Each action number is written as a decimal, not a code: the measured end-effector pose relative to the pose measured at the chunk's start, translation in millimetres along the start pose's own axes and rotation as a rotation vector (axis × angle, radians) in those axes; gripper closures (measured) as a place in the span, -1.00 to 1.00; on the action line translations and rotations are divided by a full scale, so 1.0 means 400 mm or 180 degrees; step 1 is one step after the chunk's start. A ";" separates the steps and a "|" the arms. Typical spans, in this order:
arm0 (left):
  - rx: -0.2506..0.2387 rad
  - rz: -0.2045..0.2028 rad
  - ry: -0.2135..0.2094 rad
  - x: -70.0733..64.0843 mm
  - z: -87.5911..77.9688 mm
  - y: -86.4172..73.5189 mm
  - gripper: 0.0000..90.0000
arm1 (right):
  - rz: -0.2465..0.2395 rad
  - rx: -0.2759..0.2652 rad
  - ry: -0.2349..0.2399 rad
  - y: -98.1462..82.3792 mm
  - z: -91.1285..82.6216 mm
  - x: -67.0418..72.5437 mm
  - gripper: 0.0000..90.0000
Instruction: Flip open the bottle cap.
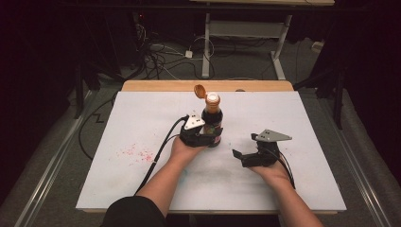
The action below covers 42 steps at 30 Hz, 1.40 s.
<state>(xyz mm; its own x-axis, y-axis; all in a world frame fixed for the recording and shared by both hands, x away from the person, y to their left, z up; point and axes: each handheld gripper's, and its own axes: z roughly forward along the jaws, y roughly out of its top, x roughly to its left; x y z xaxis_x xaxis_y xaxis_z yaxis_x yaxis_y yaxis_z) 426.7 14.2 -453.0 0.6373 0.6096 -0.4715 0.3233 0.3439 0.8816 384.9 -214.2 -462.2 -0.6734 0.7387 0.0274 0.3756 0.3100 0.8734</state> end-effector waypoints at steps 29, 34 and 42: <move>0.0508 -0.0132 0.0347 0.075 -0.295 -0.041 -1.00 | 0.0035 -0.0184 -0.0317 -0.094 -0.113 0.017 -0.99; 0.0867 0.0394 0.0417 0.108 -0.411 -0.025 -1.00 | 0.0050 -0.0186 -0.0328 -0.100 -0.116 0.020 -0.99; 0.0123 -0.0029 0.0586 0.110 -0.484 -0.041 -1.00 | 0.0016 -0.0206 -0.0334 -0.104 -0.126 0.026 -0.99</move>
<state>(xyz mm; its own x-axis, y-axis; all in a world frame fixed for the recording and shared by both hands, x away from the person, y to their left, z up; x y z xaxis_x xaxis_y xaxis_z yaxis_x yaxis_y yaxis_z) 314.1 173.7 -492.5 0.4966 0.7282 -0.4723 0.3574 0.3243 0.8758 330.2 -249.7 -473.9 -0.6000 0.7998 -0.0162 0.3347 0.2694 0.9030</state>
